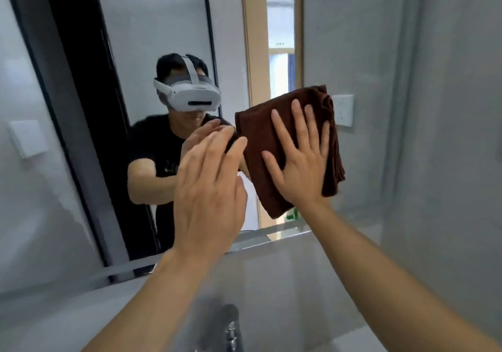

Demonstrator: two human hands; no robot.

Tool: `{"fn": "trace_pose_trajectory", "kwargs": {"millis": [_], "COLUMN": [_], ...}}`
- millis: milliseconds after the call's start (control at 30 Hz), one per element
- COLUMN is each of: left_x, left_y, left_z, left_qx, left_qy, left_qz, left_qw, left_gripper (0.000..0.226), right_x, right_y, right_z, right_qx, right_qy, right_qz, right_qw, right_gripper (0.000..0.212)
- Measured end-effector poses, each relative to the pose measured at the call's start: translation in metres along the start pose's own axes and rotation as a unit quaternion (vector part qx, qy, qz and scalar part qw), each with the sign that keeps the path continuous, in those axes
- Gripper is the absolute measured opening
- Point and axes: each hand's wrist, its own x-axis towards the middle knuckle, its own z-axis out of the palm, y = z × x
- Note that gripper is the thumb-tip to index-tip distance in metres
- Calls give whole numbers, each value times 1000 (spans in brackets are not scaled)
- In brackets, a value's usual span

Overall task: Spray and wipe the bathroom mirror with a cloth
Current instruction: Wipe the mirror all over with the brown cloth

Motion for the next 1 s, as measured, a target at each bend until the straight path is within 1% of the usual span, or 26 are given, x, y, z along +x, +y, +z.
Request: {"fn": "trace_pose_trajectory", "kwargs": {"millis": [100,267,367,467,633,700,767,867,933,1000], "left_x": [7,9,5,-1,-19,-28,-37,-46,-52,-59], "left_y": [28,55,56,48,16,0,-15,-37,-50,-62], "left_z": [23,48,55,52,29,16,3,-17,-29,-41], "left_qx": [-19,-39,-34,-24,-9,3,15,34,43,38], "left_qy": [-18,-43,-50,-47,-50,-48,-48,-45,-44,-26], "left_qz": [17,19,10,2,-29,-39,-47,-60,-68,-85], "left_qw": [1000,998,998,999,998,998,998,997,996,995], "left_gripper": [54,54,53,53,52,51,51,49,49,50], "right_x": [-15,-52,-77,-95,-111,-117,-121,-126,-126,-126], "right_y": [54,129,150,152,118,96,70,21,-15,-52], "right_z": [-2,-4,0,6,17,21,26,33,36,38], "right_qx": [-11,-12,-5,-6,-2,-2,1,-2,-12,-11], "right_qy": [12,23,28,34,49,58,62,57,44,25], "right_qz": [68,148,199,239,354,382,392,363,315,260], "right_qw": [998,989,980,970,934,922,918,930,948,965], "right_gripper": [66,66,66,65,65,65,69,68,66,65]}}
